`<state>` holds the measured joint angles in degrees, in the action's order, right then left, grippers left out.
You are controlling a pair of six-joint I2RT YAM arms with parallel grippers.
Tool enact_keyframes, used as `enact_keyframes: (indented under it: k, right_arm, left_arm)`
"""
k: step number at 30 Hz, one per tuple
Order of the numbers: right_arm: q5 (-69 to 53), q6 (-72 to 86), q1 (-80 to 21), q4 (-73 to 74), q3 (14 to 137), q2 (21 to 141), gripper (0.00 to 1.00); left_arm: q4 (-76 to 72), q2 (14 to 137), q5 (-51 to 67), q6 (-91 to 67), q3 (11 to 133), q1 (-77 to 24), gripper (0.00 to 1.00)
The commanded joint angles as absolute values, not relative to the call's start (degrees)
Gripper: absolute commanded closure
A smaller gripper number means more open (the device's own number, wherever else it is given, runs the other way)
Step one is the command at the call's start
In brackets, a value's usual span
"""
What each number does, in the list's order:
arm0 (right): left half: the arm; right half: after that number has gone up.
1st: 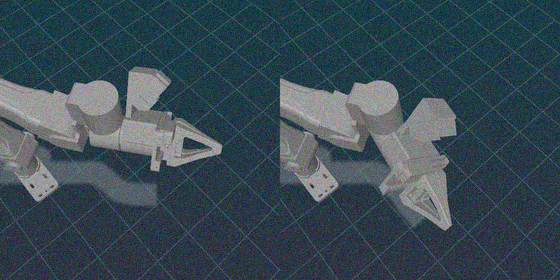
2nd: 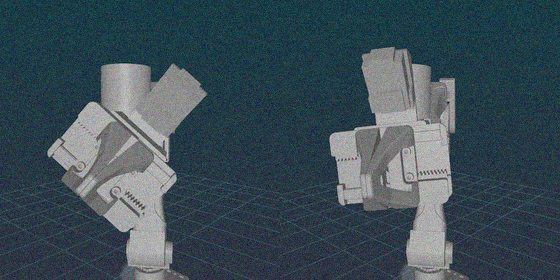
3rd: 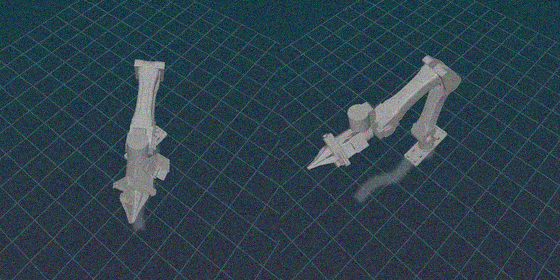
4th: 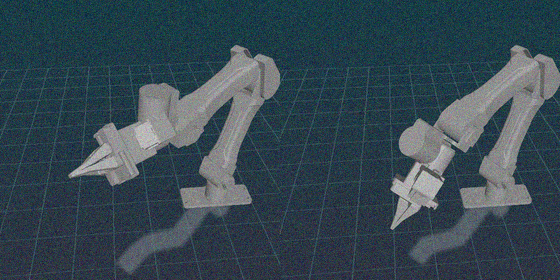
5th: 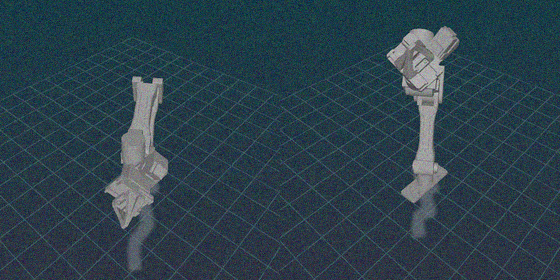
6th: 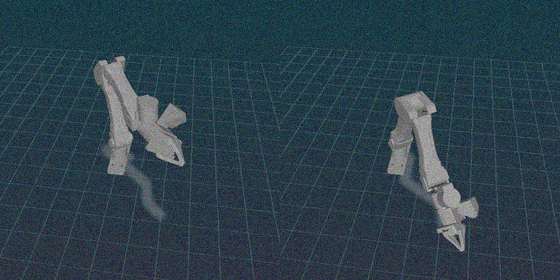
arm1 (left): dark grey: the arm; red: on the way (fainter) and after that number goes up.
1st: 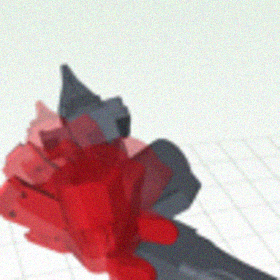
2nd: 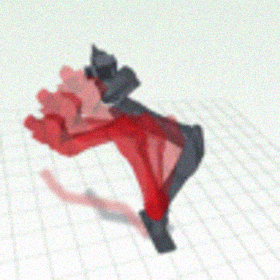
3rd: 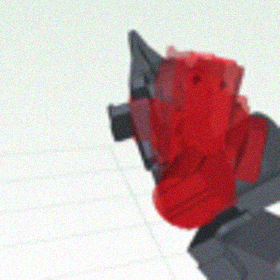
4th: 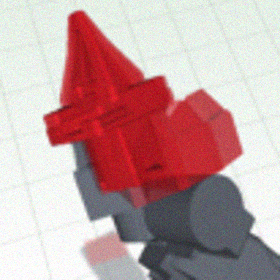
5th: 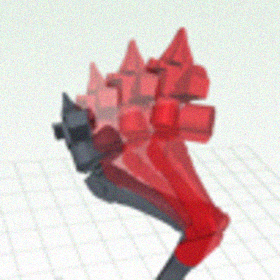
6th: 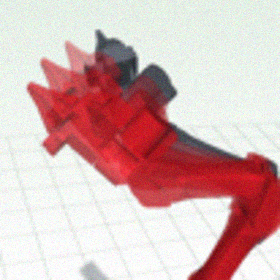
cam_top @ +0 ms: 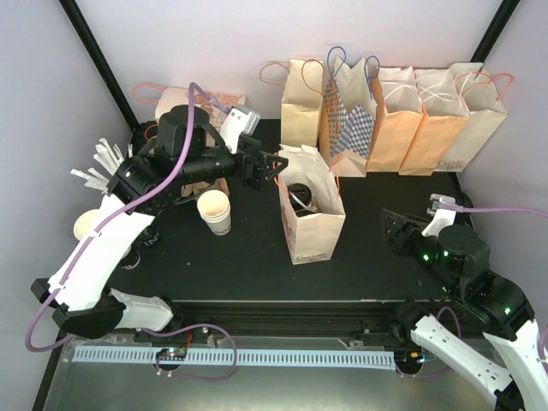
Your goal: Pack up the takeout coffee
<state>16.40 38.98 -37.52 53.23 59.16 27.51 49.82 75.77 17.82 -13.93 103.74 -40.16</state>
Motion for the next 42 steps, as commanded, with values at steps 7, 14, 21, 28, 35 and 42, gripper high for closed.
enact_keyframes:
  k: [7,14,21,28,35,42]
  right_arm:
    - [15.8,39.8,-37.3,51.9,58.7,28.0,0.29]
    - [13.5,39.2,-37.3,50.3,57.2,27.8,0.28]
    - [12.8,37.5,-37.3,50.8,58.9,29.0,0.28]
    - [12.6,37.1,-37.3,51.3,59.6,28.9,0.28]
    - [12.8,37.2,-37.3,51.4,58.9,28.5,0.28]
    - [13.5,36.5,-37.3,50.4,59.1,27.7,0.28]
  left_arm:
    - [53.5,65.6,-1.0,-13.7,105.4,-33.6,0.08]
    - [60.6,65.6,-4.2,-11.9,98.6,-11.8,0.52]
    - [60.2,70.2,-2.1,-10.4,89.9,2.4,0.29]
    - [61.0,79.2,-7.7,-11.2,88.7,5.7,0.29]
    - [60.7,86.0,-8.9,-10.4,90.4,8.4,0.41]
    - [60.9,91.8,-13.4,-11.1,91.3,8.5,0.47]
